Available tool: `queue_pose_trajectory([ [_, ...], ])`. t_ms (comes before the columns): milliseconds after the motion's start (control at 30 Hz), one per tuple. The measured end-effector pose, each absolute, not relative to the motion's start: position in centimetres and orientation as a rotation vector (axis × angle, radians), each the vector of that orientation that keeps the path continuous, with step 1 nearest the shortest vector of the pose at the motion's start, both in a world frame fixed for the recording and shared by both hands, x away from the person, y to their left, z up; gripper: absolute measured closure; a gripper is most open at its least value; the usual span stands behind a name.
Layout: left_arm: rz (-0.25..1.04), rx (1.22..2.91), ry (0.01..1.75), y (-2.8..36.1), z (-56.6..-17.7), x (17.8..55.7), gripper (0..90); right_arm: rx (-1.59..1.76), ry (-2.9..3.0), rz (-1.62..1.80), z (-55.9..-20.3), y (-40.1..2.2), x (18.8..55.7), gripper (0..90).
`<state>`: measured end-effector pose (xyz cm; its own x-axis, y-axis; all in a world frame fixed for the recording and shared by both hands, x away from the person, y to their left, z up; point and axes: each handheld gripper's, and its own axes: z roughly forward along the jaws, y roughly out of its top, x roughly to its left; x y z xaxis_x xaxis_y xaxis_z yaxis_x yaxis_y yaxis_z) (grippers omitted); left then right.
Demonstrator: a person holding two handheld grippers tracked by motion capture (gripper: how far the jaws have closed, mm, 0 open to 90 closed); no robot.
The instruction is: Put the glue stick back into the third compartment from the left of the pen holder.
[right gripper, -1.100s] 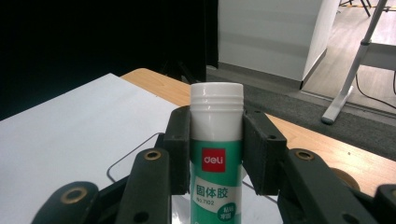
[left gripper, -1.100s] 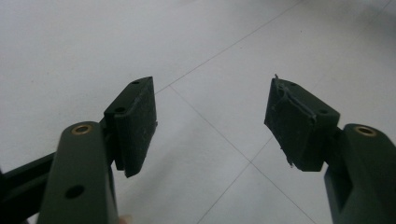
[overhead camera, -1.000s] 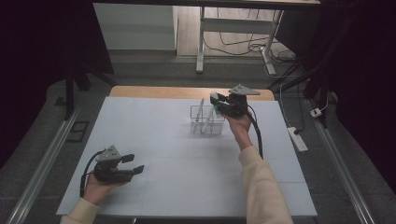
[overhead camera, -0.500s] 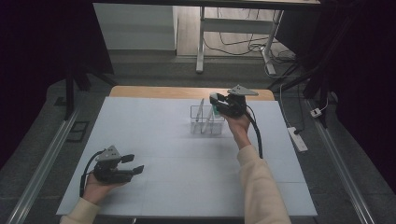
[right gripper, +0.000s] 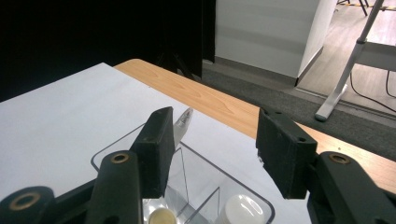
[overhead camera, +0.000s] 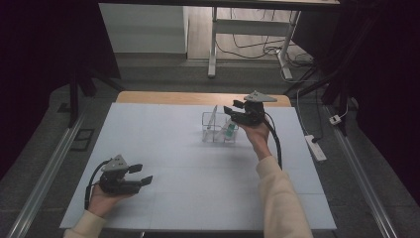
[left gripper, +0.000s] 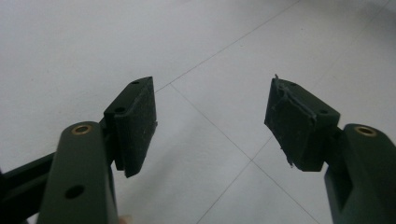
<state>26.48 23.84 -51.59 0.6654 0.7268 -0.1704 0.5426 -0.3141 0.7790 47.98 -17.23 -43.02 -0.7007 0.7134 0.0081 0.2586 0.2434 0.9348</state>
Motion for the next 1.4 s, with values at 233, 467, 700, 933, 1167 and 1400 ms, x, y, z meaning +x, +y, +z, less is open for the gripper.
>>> queue_pose_trajectory([
  [233, 0.266, 2.002, 0.986, 23.9, -51.6, 26.5, 33.7, 0.888, 2.105, 1.452, -42.8, -17.7, 47.7, 45.9],
  [467, 0.268, 2.003, 0.985, 23.9, -51.6, 26.5, 33.8, 0.874, 2.116, 1.445, -42.7, -18.1, 47.1, 45.6],
  [700, 0.270, 1.999, 0.989, 24.0, -51.6, 26.4, 33.7, 0.851, 2.132, 1.452, -42.6, -18.9, 46.2, 45.3],
  [933, 0.272, 1.995, 0.990, 24.0, -51.5, 26.4, 33.7, 0.841, 2.148, 1.442, -42.8, -20.1, 45.1, 45.2],
  [1167, 0.271, 1.998, 0.991, 24.0, -51.5, 26.4, 33.7, 0.836, 2.152, 1.436, -43.1, -21.6, 43.7, 45.0],
  [1400, 0.273, 1.996, 0.995, 24.1, -51.5, 26.4, 33.3, 0.823, 2.180, 1.406, -43.4, -22.7, 42.1, 44.4],
])
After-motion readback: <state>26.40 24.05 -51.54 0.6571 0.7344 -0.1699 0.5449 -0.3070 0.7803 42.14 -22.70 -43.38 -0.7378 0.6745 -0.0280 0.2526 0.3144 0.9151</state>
